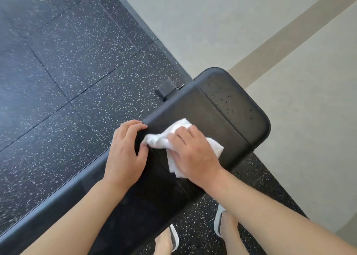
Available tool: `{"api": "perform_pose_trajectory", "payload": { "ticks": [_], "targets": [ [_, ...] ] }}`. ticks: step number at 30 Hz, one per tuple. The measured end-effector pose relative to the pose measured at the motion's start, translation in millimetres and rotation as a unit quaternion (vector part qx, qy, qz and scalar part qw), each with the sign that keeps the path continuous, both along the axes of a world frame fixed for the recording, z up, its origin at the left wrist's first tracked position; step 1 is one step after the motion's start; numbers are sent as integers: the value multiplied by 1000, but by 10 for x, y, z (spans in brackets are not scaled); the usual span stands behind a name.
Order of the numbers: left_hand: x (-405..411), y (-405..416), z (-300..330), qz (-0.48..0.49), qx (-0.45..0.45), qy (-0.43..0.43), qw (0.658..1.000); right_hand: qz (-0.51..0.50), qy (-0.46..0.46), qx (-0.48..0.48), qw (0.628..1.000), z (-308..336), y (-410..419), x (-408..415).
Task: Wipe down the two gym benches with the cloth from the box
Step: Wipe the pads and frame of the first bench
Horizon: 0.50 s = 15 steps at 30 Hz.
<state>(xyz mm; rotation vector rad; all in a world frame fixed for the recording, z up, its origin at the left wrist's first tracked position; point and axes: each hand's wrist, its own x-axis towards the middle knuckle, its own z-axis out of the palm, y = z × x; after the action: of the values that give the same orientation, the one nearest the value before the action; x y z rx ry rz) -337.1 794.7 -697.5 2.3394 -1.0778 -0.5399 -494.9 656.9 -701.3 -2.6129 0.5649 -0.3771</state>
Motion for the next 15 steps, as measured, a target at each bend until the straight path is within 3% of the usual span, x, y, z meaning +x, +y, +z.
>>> {"api": "perform_pose_trajectory", "payload": {
  "ticks": [4, 8, 15],
  "targets": [
    [28, 124, 19, -14, 31, -23, 999, 119, 20, 7, 993, -77, 394, -617],
    [-21, 259, 18, -3, 51, -40, 998, 204, -15, -22, 979, -97, 139, -421],
    [-17, 321, 99, 44, 89, -38, 994, 85, -37, -28, 995, -12, -505, 739]
  ]
}}
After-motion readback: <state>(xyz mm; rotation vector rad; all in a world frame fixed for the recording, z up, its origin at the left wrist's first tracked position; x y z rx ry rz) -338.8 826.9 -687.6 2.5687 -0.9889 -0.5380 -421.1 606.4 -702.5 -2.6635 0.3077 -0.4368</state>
